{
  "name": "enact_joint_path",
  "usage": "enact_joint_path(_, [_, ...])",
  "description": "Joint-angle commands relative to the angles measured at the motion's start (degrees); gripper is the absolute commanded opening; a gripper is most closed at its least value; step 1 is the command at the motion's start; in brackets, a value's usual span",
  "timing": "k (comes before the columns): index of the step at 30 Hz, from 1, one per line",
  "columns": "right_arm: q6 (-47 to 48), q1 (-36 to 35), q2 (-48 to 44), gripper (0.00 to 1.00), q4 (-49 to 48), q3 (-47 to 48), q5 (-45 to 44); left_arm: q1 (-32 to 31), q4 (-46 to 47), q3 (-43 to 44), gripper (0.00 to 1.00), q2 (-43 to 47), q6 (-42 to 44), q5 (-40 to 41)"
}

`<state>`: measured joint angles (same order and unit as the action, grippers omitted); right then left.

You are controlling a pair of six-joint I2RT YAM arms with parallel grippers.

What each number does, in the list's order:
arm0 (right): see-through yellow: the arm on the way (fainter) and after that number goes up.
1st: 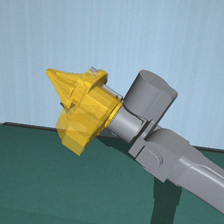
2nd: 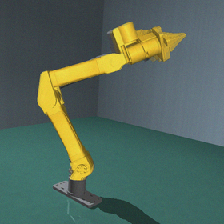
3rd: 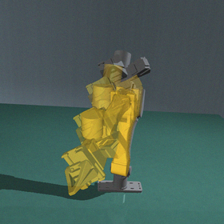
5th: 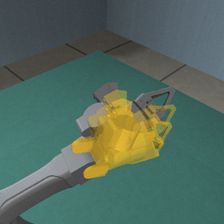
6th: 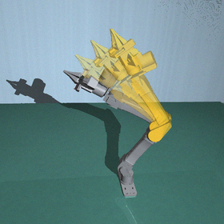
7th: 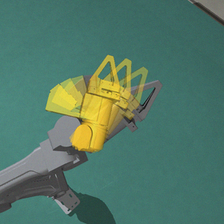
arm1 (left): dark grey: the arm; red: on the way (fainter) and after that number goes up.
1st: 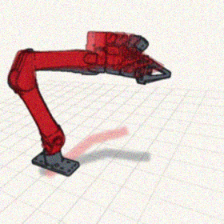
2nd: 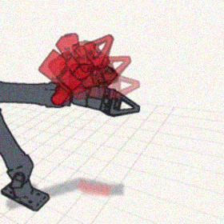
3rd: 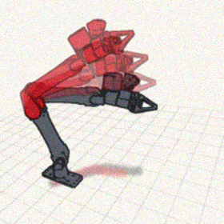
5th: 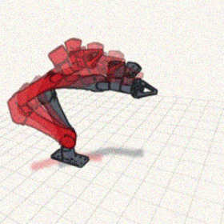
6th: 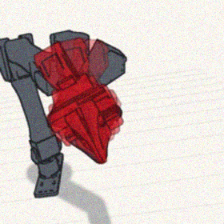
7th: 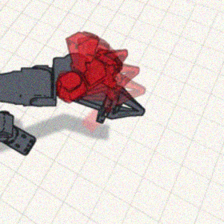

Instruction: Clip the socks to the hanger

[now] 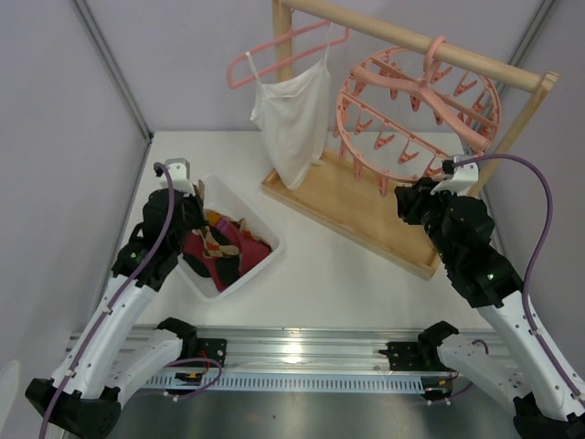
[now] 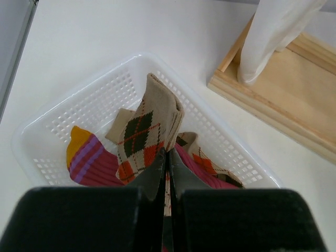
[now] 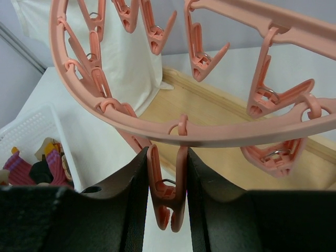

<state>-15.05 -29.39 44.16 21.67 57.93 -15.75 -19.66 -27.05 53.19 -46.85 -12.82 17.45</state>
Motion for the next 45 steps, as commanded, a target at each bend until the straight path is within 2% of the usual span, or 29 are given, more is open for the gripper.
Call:
enact_joint_path(1, [-0.8,-0.1,1.5,0.34,9.9,1.0,-1.0,0.6,3.5,-1.4,0.01,0.9,1.5,0.9])
enact_joint_path(5, [-0.9,-0.1,2.9,0.4,10.9,2.0,-1.7,0.7,3.2,-1.8,0.01,0.8,1.6,0.5])
enact_joint_path(18, [-0.3,-0.1,5.0,0.43,12.0,3.9,-4.0,1.2,3.2,-2.4,0.01,0.7,1.7,1.8])
enact_joint_path(21, [-0.3,-0.2,3.8,0.48,13.2,5.1,-3.6,2.3,2.4,-2.1,0.01,-1.7,1.0,4.1])
enact_joint_path(25, [-0.3,-0.2,0.2,0.61,13.9,4.8,-2.1,5.8,0.4,-0.2,0.01,-7.3,-1.1,4.5])
enact_joint_path(28, [0.4,-0.2,-2.5,0.67,14.7,5.3,-0.9,6.7,-1.4,1.7,0.12,-11.8,-2.9,2.2])
enact_joint_path(30, [0.8,-0.2,-4.4,0.7,15.1,6.0,-0.3,6.7,-2.7,3.1,0.27,-13.6,-3.9,0.7])
enact_joint_path(31, [1.1,-0.2,-5.0,0.72,15.7,6.2,-0.2,6.7,-3.3,3.1,0.4,-13.8,-4.2,-0.8])
enact_joint_path(34, [1.5,-0.2,-5.9,0.76,17.3,8.3,-0.3,6.7,-3.8,3.7,0.61,-12.0,-5.1,-4.3])
enact_joint_path(35, [1.7,-0.2,-5.9,0.76,17.5,8.8,-0.6,6.7,-3.6,3.7,0.72,-11.3,-5.3,-5.1])
enact_joint_path(36, [1.9,-0.2,-5.8,0.76,17.7,9.2,-0.9,6.7,-2.9,3.6,0.77,-10.5,-5.2,-6.0])
enact_joint_path(37, [2.7,-0.2,-5.5,0.76,17.8,10.0,-1.1,6.7,-2.5,3.5,0.87,-8.8,-5.0,-6.8])
enact_joint_path(41, [4.3,-0.1,-3.7,0.76,18.1,12.4,-2.8,6.7,-2.8,3.2,0.99,-4.9,-4.8,-10.0])
enact_joint_path(45, [5.5,-0.1,-1.5,0.76,18.7,14.4,-4.8,6.7,-0.6,-1.8,1.0,-1.0,-3.9,-10.0])
